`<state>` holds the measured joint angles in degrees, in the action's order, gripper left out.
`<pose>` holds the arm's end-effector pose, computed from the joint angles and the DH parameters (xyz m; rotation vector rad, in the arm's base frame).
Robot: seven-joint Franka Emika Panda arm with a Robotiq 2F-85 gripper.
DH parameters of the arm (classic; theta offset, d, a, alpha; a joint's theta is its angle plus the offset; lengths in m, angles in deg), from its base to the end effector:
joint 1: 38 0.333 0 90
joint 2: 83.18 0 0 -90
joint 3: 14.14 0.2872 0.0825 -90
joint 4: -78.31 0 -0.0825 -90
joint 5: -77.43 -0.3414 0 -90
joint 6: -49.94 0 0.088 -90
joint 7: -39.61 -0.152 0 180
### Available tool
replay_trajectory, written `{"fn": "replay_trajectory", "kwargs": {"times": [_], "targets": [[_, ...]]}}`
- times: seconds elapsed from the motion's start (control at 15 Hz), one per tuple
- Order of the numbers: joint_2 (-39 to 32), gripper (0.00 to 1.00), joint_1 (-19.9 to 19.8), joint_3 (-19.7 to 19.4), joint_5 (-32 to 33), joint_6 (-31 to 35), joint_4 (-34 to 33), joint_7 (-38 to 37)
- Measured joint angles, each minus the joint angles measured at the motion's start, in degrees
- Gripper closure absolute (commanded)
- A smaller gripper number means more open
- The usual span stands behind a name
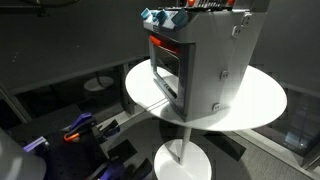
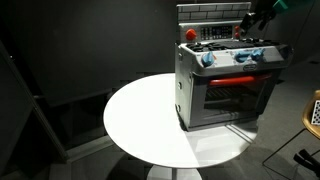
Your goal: Push the bottom orange button on the right side of the stove
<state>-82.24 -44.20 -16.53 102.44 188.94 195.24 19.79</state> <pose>0.5542 -0.0980 0.4433 2.7550 -0.3073 0.6045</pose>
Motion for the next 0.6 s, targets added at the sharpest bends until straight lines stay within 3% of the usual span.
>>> {"fn": "replay_trajectory", "kwargs": {"times": [0.6], "targets": [[-1.7,0.0,0.3,0.0,0.0,0.0,-1.7,-0.1]]}}
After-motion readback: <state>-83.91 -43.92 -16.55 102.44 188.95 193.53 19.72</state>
